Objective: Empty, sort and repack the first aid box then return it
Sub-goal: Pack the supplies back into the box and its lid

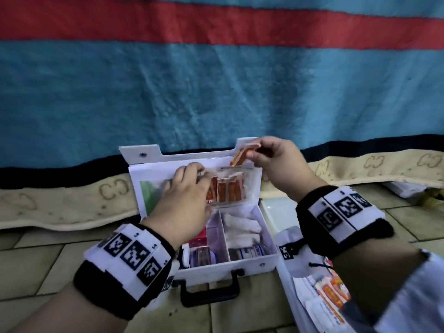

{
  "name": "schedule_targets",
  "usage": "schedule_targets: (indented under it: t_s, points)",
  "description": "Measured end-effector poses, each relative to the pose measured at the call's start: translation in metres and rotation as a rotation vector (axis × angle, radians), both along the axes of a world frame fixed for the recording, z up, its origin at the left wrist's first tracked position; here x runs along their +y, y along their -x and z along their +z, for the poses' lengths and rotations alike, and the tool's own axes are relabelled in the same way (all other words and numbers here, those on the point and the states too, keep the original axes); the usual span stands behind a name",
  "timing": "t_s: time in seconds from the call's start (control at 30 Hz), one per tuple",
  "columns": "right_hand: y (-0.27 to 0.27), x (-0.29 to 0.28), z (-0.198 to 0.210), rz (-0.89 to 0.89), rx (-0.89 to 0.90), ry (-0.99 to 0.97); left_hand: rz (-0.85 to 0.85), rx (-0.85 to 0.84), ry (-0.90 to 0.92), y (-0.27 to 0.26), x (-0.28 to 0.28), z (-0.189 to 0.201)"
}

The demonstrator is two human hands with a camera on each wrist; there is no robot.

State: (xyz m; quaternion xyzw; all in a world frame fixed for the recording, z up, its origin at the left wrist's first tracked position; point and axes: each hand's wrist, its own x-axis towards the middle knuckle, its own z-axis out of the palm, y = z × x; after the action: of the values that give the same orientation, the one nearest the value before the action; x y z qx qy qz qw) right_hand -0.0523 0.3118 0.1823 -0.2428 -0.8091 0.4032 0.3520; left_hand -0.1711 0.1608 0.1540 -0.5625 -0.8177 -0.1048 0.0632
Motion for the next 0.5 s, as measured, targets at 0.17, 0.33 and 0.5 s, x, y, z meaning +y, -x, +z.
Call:
schedule_targets:
  t_s: [0.17, 0.33, 0.5]
  points:
    - [0.015, 0.004, 0.001, 0.036, 0.028, 0.026, -0.018, -0.001, -0.009, 0.002, -0.002, -0.004]
    - [0.015, 0.006, -0.005, -0.053, -0.152, -0.250, -0.034, -0.014, -0.002, 0.006, -0.002, -0.006]
    - [0.006, 0.017, 0.002, -0.003, -0.441, -0.566, -0.040, -0.044, -0.012, 0.008, -0.003, -0.007]
